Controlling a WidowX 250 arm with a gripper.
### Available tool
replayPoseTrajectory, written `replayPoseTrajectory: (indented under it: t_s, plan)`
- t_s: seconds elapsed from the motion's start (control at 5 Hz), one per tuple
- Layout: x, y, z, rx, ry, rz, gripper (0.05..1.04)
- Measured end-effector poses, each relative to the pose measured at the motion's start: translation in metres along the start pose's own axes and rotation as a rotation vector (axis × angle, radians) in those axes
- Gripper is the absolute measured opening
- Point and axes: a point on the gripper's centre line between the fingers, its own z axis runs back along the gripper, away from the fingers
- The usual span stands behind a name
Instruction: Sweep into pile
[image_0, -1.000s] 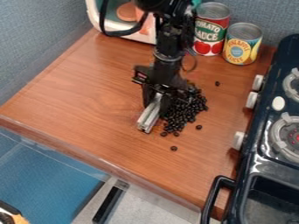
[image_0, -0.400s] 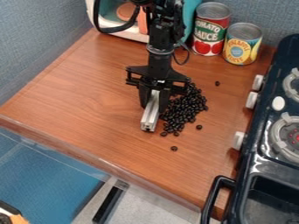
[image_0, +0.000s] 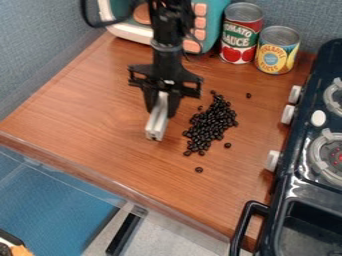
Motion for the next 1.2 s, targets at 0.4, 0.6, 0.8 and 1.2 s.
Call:
replayPoseTrajectory:
  t_s: [0.4,0.6,0.8,1.2]
  plan:
    - [-0.016,0.031,0.018,0.135,0.032,0.260,0.383]
    - [-0.013,0.052,0.021,0.132,0.057,0.389,0.383]
    - [0.004,0.078,0.000,0.125,0.109,0.472,0.383]
    - [0.024,0.139,-0.039,0.027,0.215,0.462,0.383]
